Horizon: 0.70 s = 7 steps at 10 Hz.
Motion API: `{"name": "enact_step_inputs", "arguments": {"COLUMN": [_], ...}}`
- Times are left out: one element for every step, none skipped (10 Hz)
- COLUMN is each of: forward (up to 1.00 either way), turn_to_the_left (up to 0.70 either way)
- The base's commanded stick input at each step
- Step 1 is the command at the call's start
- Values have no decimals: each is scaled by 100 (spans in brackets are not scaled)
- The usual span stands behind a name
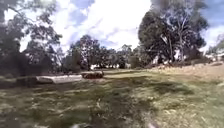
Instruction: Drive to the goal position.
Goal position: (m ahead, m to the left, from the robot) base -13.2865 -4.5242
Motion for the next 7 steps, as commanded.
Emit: {"name": "enact_step_inputs", "arguments": {"forward": [70, 70, 70, 70, 70, 70, 70], "turn_to_the_left": [0, 0, 0, 0, 0, 0, 0]}}
